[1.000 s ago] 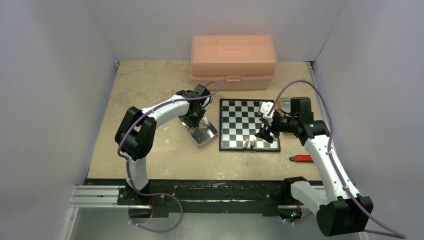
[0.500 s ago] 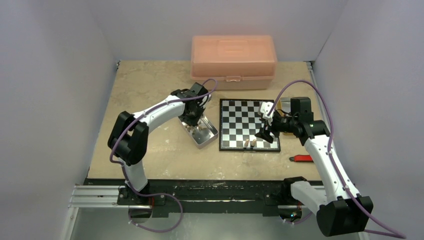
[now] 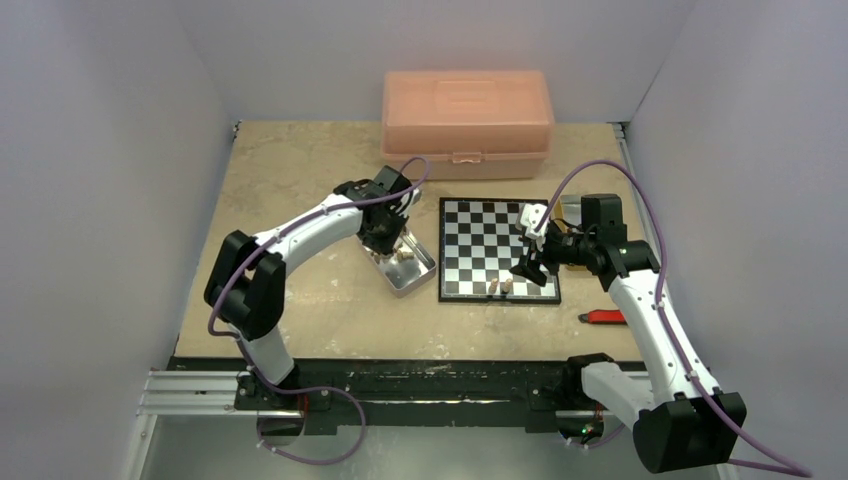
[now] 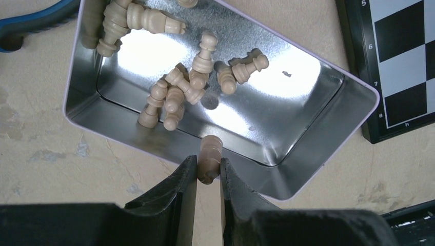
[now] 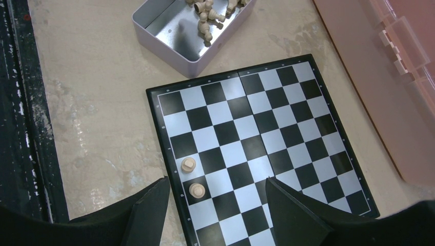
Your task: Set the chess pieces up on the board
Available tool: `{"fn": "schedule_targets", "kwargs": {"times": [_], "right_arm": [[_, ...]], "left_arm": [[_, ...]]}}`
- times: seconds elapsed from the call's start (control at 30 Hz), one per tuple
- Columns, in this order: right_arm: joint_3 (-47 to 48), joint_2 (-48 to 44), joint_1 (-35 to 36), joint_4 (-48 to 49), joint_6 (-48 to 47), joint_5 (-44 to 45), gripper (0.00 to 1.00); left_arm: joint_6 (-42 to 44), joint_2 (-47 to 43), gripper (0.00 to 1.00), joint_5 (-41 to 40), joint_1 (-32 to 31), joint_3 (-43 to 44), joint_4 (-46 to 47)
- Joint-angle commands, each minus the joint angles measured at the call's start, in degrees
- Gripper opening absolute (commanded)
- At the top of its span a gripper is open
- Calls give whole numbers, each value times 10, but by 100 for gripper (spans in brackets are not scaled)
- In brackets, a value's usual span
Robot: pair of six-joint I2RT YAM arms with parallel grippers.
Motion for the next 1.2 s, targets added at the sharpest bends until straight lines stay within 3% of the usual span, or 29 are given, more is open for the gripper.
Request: {"fn": "schedule_targets", "kwargs": {"times": [0.0,0.37,0.6,0.93,1.17], "right_arm": [[8,2,-1,7,6,-2,72],[8,3,-2,7,7,-1,72],[8,5,-2,8,8,-2,73],[7,5,-2,9,8,3,73],[7,5,-4,9,9,3,73]], "left_arm": [[-17,-53,0,43,-3,-10,12],[-63,-116,0,158,-11,-34,56],[-107,-140,0,182,-52,-48,103],[-163,-95,0,88,-147,-24,142],[-169,-21,0,33,-189,46,109]]}}
